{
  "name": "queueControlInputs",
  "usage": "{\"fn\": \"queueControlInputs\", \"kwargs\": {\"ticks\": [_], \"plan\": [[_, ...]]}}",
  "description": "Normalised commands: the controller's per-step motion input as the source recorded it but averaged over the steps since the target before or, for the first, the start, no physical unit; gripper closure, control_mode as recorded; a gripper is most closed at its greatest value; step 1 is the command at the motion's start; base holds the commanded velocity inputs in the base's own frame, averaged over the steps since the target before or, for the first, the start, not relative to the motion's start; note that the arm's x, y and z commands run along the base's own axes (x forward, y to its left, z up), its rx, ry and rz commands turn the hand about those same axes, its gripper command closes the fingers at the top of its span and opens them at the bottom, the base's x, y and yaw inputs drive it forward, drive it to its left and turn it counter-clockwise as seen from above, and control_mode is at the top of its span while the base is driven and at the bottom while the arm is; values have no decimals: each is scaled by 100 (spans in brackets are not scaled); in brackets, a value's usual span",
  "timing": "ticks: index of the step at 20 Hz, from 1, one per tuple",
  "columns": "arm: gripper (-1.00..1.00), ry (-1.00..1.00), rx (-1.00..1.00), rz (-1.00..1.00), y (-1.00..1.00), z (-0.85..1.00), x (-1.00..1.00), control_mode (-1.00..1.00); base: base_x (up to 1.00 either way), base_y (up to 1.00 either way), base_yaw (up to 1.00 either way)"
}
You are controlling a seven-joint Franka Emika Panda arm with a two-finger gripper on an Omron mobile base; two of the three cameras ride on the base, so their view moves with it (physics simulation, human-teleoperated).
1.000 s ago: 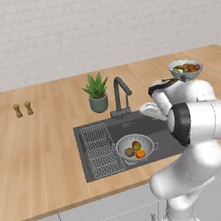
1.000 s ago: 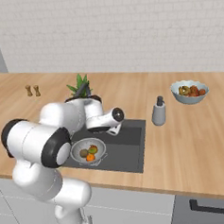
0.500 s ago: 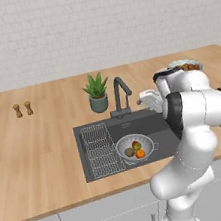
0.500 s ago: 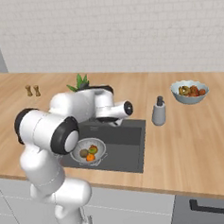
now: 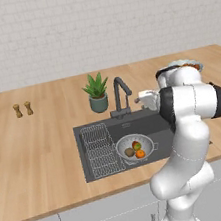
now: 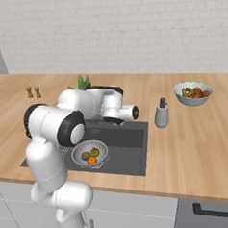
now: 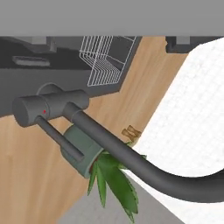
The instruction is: Put the colander in the sink, put the tangerine, mango, kiwi in the colander, and turn on the sink faucet and pour water over the colander.
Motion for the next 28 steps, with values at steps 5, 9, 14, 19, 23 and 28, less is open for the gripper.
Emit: {"fn": "queueControlInputs", "kwargs": {"ticks": [5,9,14,19,23,28], "plan": [[-100,-15,0,2,9,0,43,-100,0,0,0],[-100,-5,0,0,0,-2,43,-100,0,0,0],[-100,0,0,0,0,-8,47,-100,0,0,0],[-100,0,0,0,0,-10,53,-100,0,0,0],[-100,0,0,0,2,-17,21,-100,0,0,0],[-100,0,0,0,12,-24,0,-100,0,0,0]]}}
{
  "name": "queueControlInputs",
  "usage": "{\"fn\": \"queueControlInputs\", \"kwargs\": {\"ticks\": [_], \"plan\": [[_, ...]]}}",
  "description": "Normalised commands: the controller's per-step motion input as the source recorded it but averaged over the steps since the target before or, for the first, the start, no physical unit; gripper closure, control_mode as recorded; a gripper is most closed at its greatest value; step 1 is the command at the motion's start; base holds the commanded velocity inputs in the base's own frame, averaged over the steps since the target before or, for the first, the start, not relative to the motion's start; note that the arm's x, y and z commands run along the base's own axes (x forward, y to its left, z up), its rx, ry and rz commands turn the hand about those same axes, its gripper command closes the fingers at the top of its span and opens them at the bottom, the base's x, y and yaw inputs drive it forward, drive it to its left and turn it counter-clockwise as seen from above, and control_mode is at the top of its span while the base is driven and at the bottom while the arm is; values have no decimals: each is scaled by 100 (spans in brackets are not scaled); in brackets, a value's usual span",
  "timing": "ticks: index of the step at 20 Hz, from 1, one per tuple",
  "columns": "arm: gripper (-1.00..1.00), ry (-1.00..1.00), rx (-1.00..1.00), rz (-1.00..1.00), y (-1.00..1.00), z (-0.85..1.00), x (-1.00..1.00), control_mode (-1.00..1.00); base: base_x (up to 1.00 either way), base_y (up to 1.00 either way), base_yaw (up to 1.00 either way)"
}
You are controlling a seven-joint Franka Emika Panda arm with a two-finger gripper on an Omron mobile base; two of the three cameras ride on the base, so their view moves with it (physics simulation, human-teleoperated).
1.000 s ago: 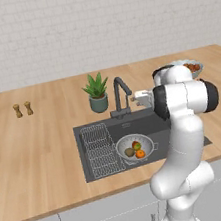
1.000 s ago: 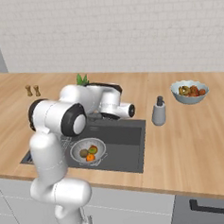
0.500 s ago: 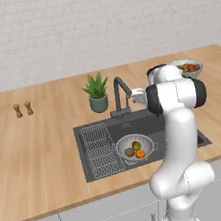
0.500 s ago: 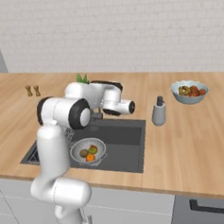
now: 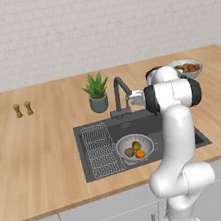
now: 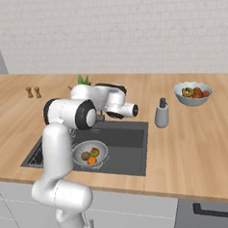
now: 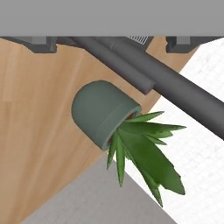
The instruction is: Put the colander in the sink, put the tangerine, mango, kiwi in the colander, and turn on the sink faucet and pour water over the colander.
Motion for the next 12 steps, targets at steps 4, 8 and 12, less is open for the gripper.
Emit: {"fn": "queueControlInputs", "kwargs": {"ticks": [4,8,12], "plan": [[-100,-1,0,0,17,-18,2,-100,0,0,0],[-100,0,0,0,12,-17,19,-100,0,0,0],[-100,0,0,0,1,-16,20,-100,0,0,0]]}}
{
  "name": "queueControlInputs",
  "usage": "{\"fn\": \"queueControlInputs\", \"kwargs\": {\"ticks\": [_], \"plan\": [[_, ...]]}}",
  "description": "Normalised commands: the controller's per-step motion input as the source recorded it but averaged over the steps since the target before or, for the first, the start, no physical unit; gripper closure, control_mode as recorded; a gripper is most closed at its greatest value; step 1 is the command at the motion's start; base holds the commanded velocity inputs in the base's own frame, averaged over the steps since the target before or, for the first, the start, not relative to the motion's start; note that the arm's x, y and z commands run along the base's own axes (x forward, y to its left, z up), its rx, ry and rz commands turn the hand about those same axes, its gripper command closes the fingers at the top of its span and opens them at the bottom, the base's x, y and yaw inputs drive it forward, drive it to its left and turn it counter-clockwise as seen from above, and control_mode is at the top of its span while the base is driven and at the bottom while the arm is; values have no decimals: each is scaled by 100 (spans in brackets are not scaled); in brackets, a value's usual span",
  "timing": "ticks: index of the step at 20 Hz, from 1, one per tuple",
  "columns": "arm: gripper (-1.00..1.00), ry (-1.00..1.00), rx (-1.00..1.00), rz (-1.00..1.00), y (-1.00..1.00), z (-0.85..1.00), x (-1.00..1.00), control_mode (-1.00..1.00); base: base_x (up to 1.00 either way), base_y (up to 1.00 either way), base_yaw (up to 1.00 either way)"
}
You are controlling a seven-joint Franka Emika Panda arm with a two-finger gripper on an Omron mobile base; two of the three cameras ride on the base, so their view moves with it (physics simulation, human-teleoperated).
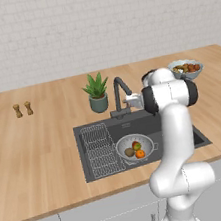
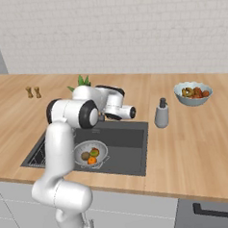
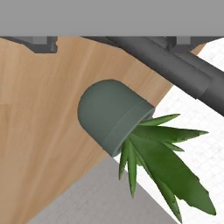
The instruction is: Put the colander in the sink, put the tangerine, mango, kiwi in the colander, and turn on the sink faucet and pour water over the colander.
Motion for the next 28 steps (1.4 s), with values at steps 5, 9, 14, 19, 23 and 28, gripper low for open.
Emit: {"fn": "queueControlInputs", "kwargs": {"ticks": [5,9,14,19,23,28], "plan": [[-100,0,0,0,0,-20,17,-100,0,0,0],[-100,0,0,0,0,-19,17,-100,0,0,0],[100,0,-1,0,6,-18,10,-100,0,0,0],[100,0,-1,0,3,-6,5,-100,0,0,0],[100,0,0,-2,-9,0,0,-100,0,0,0],[100,0,0,-5,-26,-2,0,-100,0,0,0]]}}
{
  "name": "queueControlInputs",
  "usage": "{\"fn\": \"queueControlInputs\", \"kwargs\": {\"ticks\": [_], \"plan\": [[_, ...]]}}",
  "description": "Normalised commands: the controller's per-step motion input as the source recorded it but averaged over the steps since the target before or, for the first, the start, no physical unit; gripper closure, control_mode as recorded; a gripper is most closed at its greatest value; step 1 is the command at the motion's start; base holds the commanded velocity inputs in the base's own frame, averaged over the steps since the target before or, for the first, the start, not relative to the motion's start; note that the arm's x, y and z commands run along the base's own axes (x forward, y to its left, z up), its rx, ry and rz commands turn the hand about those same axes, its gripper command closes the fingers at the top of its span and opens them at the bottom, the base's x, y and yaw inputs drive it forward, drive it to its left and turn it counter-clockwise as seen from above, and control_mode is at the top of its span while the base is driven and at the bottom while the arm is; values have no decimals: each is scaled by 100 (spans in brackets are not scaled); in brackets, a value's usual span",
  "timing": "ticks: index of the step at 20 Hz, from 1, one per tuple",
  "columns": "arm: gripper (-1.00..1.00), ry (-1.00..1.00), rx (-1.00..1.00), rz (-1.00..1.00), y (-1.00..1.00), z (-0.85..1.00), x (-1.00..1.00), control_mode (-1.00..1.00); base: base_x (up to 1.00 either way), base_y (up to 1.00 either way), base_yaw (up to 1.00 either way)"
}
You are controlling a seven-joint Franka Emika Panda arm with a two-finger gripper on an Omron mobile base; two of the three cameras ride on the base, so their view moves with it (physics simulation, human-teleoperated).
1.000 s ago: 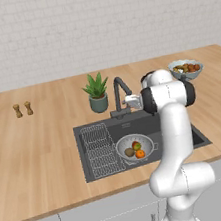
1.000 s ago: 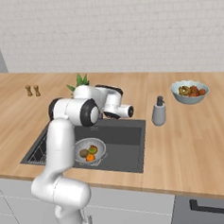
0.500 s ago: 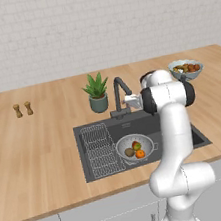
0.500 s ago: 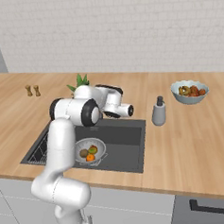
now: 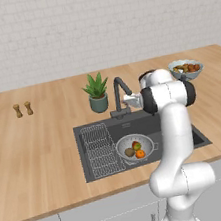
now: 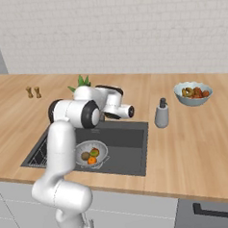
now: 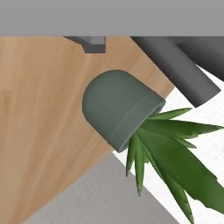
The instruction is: Put the colander in the sink, put the tangerine, mango, kiwi in the colander, and turn on the sink faucet and pour water over the colander.
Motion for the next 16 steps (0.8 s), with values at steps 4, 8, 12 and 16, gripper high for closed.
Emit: {"fn": "queueControlInputs", "kwargs": {"ticks": [4,8,12,16], "plan": [[100,-2,0,-7,-48,-9,0,-100,0,0,0],[100,-3,-2,-14,-67,-15,0,-100,0,0,0],[100,0,-3,-17,-74,-23,0,-100,0,0,0],[100,0,-1,-17,-78,-25,-1,-100,0,0,0]]}}
